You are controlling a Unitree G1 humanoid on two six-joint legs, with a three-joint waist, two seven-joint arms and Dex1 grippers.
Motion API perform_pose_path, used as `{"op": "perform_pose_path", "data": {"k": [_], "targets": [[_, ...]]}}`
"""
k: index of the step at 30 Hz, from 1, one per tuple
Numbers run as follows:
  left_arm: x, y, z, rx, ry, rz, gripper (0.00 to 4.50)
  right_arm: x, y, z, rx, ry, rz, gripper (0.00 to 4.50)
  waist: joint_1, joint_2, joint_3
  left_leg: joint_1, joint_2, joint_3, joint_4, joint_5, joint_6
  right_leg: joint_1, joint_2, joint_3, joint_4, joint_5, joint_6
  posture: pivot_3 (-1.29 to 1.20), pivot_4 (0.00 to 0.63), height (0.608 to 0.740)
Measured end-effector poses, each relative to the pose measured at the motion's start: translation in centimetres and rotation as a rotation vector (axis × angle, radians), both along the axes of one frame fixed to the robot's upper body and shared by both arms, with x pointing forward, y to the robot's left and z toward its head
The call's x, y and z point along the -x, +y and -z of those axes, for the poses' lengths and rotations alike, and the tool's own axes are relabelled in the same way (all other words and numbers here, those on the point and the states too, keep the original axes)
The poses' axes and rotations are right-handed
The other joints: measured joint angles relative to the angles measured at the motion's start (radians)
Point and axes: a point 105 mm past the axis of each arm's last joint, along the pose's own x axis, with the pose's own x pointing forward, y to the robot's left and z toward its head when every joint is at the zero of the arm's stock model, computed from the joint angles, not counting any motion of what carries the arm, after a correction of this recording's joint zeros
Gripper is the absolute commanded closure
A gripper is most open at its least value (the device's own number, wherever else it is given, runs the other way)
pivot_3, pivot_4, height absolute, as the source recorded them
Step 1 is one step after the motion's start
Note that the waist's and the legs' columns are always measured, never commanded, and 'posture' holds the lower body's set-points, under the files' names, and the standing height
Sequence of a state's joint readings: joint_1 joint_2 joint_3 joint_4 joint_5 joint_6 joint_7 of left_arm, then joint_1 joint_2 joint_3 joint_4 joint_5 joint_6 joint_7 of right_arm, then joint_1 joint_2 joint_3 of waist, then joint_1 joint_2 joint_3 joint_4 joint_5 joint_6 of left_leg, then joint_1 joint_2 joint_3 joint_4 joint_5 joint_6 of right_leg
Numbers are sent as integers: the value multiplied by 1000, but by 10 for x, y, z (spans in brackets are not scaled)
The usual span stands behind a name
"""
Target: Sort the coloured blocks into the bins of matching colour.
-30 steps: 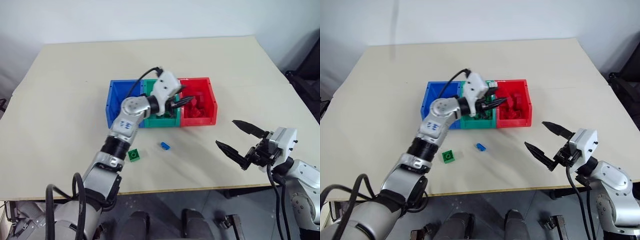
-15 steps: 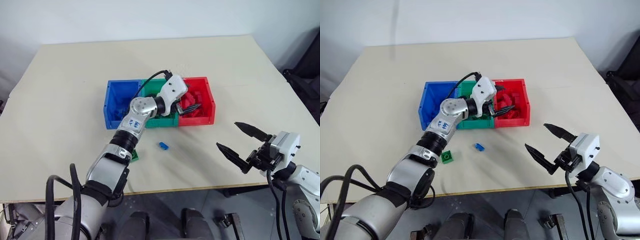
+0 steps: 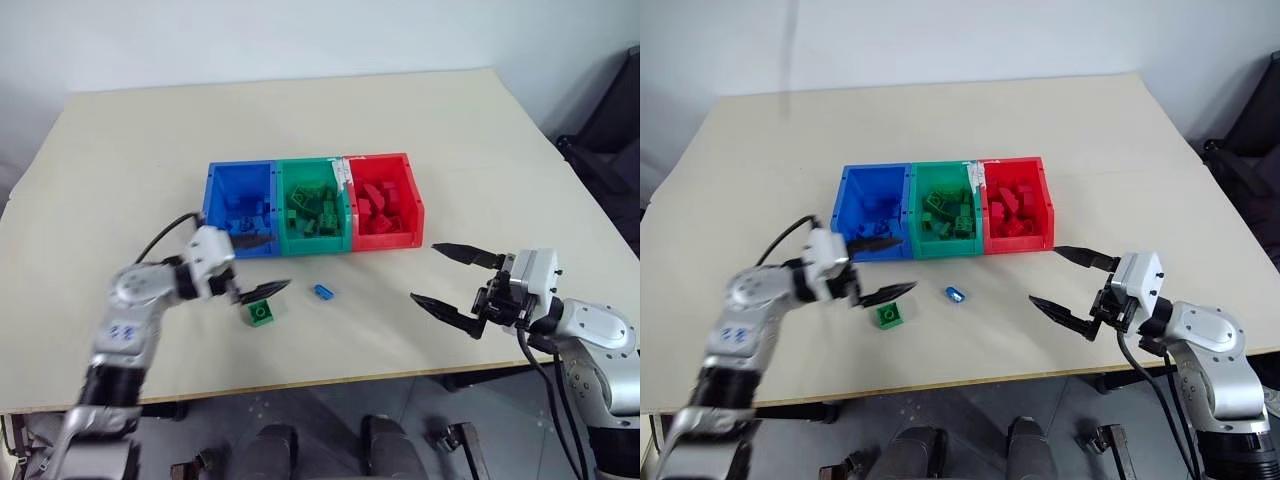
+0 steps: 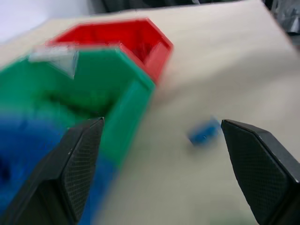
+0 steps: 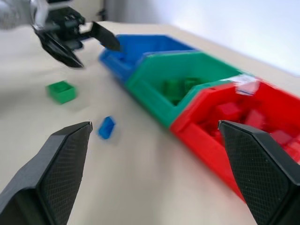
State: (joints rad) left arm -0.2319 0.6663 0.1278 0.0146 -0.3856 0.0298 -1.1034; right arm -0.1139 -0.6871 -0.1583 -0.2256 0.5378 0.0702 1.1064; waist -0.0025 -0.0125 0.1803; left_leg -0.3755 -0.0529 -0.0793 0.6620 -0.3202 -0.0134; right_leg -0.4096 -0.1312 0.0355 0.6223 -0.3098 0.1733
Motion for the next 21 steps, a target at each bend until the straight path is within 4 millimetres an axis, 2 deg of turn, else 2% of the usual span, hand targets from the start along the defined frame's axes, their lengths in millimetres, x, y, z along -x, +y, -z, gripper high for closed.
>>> {"op": "perform_pose_path", "data": {"k": [2, 3, 5, 10, 13, 17, 21], "targets": [[10, 20, 8, -42, 46, -38, 248, 3, 2, 5, 36, 31, -48, 0, 4, 0, 0, 0, 0, 0, 0, 0, 0, 0, 0, 0, 0, 0, 0, 0, 150, 740], [13, 29, 8, -31, 56, -79, 112, 5, 4, 8, 51, 51, -79, 0, 9, 0, 0, 0, 0, -1, 0, 0, 1, 1, -1, -1, -1, 0, 0, 0, 150, 740], [14, 40, 5, -7, 50, -126, 112, 7, 7, 10, 61, 65, -111, 0, 17, 0, 0, 0, -1, -1, 2, -1, 1, 2, -1, -1, -1, 0, 0, 0, 150, 740], [14, 46, -1, -10, 30, -152, 112, 8, 7, 18, 87, 94, -140, 0, 24, 0, 0, 0, -1, -1, 1, -1, 1, 2, -1, -1, -1, 0, 0, 0, 150, 740], [14, 29, -4, -14, 1, -94, 112, 5, 4, 20, 93, 101, -123, 0, 24, 0, 0, 0, -1, -1, 1, -1, 1, 2, -1, -1, -1, 0, 0, 0, 150, 740], [8, -13, -15, -58, -55, 55, 112, 5, -4, 21, 103, 106, -90, 0, 29, 0, 0, 0, -4, -1, 2, -1, 1, 2, -1, -1, -1, 0, 0, 0, 150, 740], [-1, -53, -13, -151, -76, 182, 112, 11, -16, 25, 111, 126, -33, 0, 27, 0, 0, 0, -5, 1, 1, -1, 1, 1, 0, -1, -1, 0, 0, 0, 150, 740]]}}
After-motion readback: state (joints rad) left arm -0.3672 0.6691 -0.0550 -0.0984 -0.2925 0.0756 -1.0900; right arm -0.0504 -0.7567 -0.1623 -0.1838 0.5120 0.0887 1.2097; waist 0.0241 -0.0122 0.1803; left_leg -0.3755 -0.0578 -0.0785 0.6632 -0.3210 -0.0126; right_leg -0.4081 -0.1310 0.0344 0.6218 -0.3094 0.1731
